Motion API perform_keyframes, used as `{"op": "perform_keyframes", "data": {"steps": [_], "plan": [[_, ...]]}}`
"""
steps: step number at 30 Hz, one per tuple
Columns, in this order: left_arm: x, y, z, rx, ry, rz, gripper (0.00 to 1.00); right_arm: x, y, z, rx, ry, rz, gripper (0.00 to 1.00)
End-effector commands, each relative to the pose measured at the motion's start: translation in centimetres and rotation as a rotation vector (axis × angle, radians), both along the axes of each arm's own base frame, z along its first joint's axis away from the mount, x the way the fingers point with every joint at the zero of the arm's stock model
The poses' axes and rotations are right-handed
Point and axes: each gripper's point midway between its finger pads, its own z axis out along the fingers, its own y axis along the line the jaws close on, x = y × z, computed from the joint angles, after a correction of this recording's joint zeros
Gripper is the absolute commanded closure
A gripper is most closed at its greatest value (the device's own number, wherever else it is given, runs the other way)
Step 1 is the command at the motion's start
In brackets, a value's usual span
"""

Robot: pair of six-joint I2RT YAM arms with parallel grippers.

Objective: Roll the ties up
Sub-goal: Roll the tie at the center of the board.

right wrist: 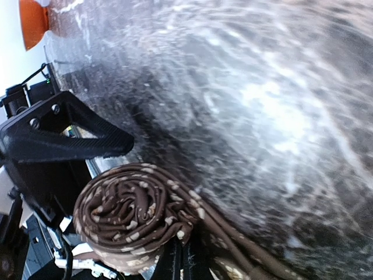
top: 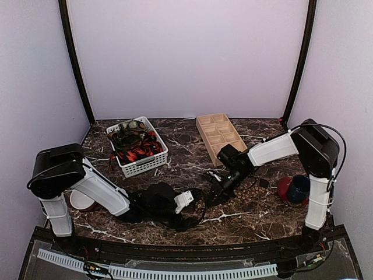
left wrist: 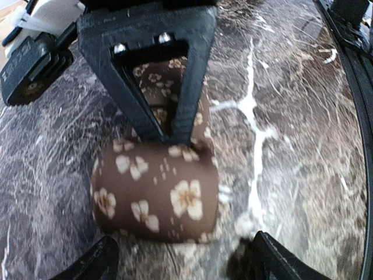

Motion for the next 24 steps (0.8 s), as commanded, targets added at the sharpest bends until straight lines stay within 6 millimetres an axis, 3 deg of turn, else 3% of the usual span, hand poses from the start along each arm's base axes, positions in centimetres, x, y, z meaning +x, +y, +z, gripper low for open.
{"op": "perform_keyframes", "data": {"steps": [1,9,15,24], "plan": [[0.7,-1.4,-0.4,-0.005,0.016,0.032,0.18,0.8,-1.2,-1.9,-0.105,-0.067,-0.039,1.0],[1.4,-2.9,-1.6,0.026,-0.036,-0.006,0.21,0.7,-0.9,-1.2,-0.084,-0.073,-0.027,1.0],[1.3,-2.6,-3.4,0.067,-0.041,-0.023,0.22,1.0,-0.2,-0.1,-0.06,-0.098,-0.005,1.0],[0.0,-0.2,-5.6,0.129,0.014,-0.028,0.58,0.5,1.8,3.2,0.046,-0.116,0.031,1.0]]}}
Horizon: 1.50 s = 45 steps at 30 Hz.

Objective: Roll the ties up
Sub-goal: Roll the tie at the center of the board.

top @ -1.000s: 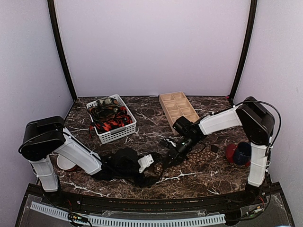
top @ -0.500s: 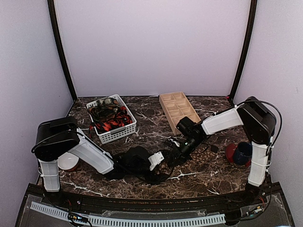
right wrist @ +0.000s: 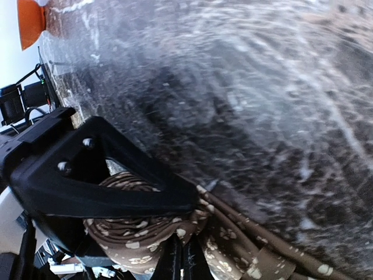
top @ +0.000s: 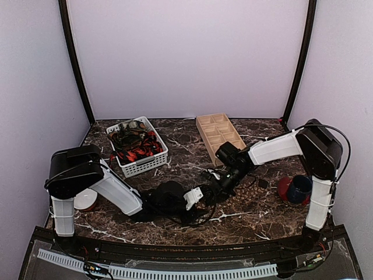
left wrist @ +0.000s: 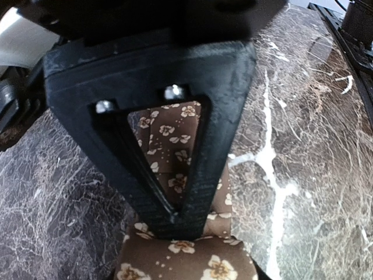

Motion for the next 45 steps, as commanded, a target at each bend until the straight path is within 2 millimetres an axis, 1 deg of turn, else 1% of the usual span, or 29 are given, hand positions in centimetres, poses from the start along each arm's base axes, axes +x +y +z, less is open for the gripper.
{"op": "perform_keyframes", "data": {"steps": [1,4,5,6,7,8,10,12,14,16,19,23,26,28,29,32,33,34,37,40,43,45], "plan": [[-2.1,4.0,-5.5,0.192,0.08,-0.01,0.6,0.2,1.7,2.3,0.073,-0.069,0.035,1.0],[-2.3,4.9,-5.6,0.201,0.079,-0.002,0.65,-0.2,2.0,2.2,0.082,-0.056,0.049,1.0],[-2.4,5.3,-5.6,0.206,0.078,0.001,0.67,0.2,2.5,2.7,0.095,-0.069,0.051,1.0],[-2.4,5.6,-5.7,0.208,0.076,0.006,0.68,0.5,2.7,2.7,0.096,-0.074,0.051,1.0],[-2.4,5.8,-5.6,0.206,0.075,0.007,0.68,0.6,2.8,2.3,0.089,-0.073,0.051,1.0],[-2.5,5.9,-5.5,0.203,0.072,0.006,0.66,0.8,2.8,1.9,0.079,-0.071,0.047,1.0],[-2.5,6.1,-5.0,0.19,0.061,0.007,0.54,1.0,2.7,0.9,0.048,-0.067,0.044,1.0],[-2.7,6.0,-3.9,0.157,0.052,-0.005,0.41,1.0,2.4,-0.3,0.019,-0.059,0.044,1.0],[-2.8,5.7,-2.8,0.126,0.045,-0.014,0.36,0.7,2.0,-1.3,-0.007,-0.048,0.048,1.0],[-2.8,5.5,-2.0,0.103,0.042,-0.011,0.34,0.4,1.4,-2.3,-0.037,-0.043,0.051,1.0],[-2.7,5.0,-1.4,0.075,0.05,-0.007,0.34,0.0,0.7,-3.6,-0.072,-0.027,0.055,1.0],[-2.3,4.0,-0.7,0.036,0.057,0.01,0.34,-0.2,0.4,-3.9,-0.08,-0.027,0.054,1.0],[-1.6,3.1,-0.5,0.014,0.063,0.037,0.36,0.0,0.7,-3.3,-0.06,-0.036,0.054,1.0],[-1.3,2.8,-0.7,0.008,0.068,0.051,0.39,0.0,1.0,-2.8,-0.041,-0.04,0.056,1.0],[-1.1,2.8,-0.9,0.012,0.069,0.068,0.43,0.0,1.1,-2.7,-0.033,-0.04,0.058,1.0],[-0.6,3.6,-1.7,0.051,0.063,0.104,0.6,-0.1,1.3,-1.9,-0.009,-0.041,0.063,1.0],[-0.8,4.0,-2.1,0.075,0.058,0.097,0.64,0.0,1.4,-1.5,-0.001,-0.046,0.065,0.98],[-1.0,4.4,-2.3,0.095,0.053,0.086,0.66,0.2,1.5,-0.9,0.008,-0.053,0.064,0.94],[-1.6,6.1,-3.0,0.159,0.035,0.07,0.71,1.3,1.3,0.9,0.039,-0.065,0.039,0.76],[-2.4,7.6,-3.9,0.229,0.027,0.035,0.73,2.2,1.6,3.6,0.112,-0.067,0.006,0.61],[-2.9,8.3,-4.2,0.252,0.033,0.018,0.73,2.0,2.7,6.1,0.205,-0.042,0.005,0.5],[-3.2,8.4,-4.4,0.257,0.042,0.005,0.73,1.5,3.4,6.7,0.238,-0.007,0.017,0.47]]}}
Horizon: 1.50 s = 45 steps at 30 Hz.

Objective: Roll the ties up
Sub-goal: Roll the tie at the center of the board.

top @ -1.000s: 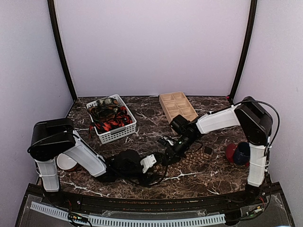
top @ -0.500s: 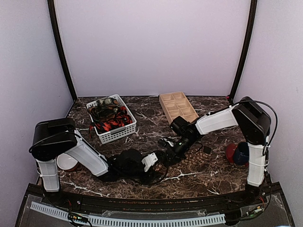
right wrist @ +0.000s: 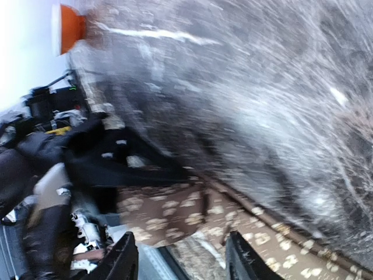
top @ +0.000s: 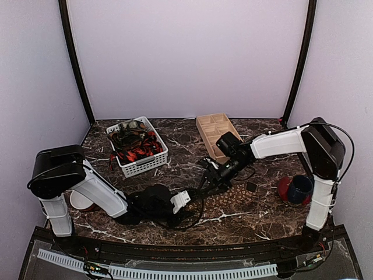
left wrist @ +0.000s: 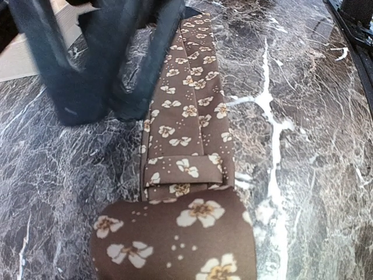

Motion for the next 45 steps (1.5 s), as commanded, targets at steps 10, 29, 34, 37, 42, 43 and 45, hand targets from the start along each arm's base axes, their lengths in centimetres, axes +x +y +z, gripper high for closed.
{"op": "perform_keyframes", "data": {"steps": [10,29,34,37,42,43,45], "plan": [[-2.2,3.6,-4.4,0.2,0.065,-0.049,0.72,-4.0,2.8,0.1,0.071,0.108,0.151,0.48],[-2.0,3.0,-0.5,0.108,-0.032,-0.09,0.34,-4.1,1.3,-3.1,-0.039,0.111,0.104,1.0],[-1.9,1.4,0.9,0.047,-0.026,-0.101,0.29,-3.3,-0.2,-4.9,-0.082,0.13,0.063,1.0],[-1.8,0.3,1.1,0.007,-0.007,-0.09,0.28,-3.2,-1.0,-6.0,-0.117,0.14,0.057,1.0],[-0.9,-1.9,1.0,-0.039,0.0,-0.063,0.28,-3.0,-1.3,-6.5,-0.134,0.145,0.053,1.0],[-0.7,-2.3,0.9,-0.042,-0.004,-0.059,0.28,-3.0,-1.2,-6.6,-0.133,0.146,0.053,1.0],[-0.3,-2.9,0.8,-0.043,-0.014,-0.054,0.31,-3.1,-1.2,-6.6,-0.131,0.149,0.054,1.0]]}}
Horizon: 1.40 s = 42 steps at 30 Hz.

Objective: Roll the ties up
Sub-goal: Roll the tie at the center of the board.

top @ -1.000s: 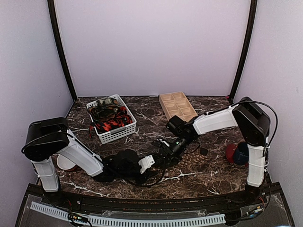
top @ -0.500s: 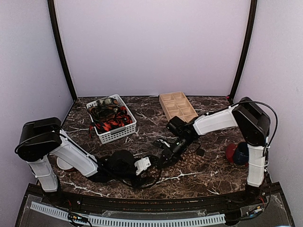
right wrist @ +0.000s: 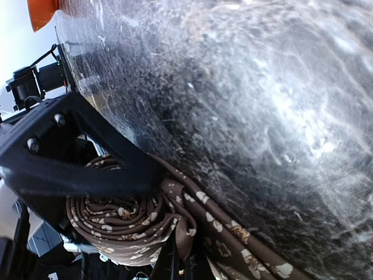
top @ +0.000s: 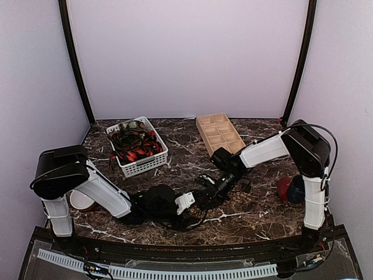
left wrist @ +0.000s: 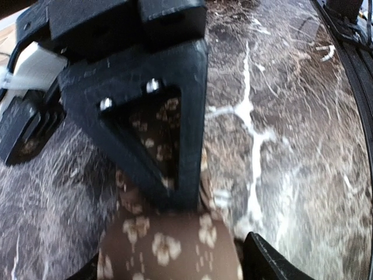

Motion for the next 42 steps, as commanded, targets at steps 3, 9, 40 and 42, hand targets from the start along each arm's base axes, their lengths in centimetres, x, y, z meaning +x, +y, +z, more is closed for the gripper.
{"op": "perform_keyframes", "data": {"steps": [3,9,40,42], "plan": [[0.8,-1.9,-0.3,-0.018,-0.013,0.011,0.46,0.1,-1.2,-2.2,-0.087,-0.014,-0.003,1.0],[-0.2,1.2,-2.7,0.091,0.012,0.015,0.69,1.3,-0.8,0.3,-0.06,-0.084,-0.008,0.78],[-1.3,2.0,-2.0,0.083,0.074,0.008,0.44,-0.4,1.8,1.1,0.044,-0.054,0.04,1.0],[-0.9,1.7,-1.0,0.063,0.039,0.004,0.36,-0.3,1.1,0.5,0.028,-0.045,0.024,1.0]]}}
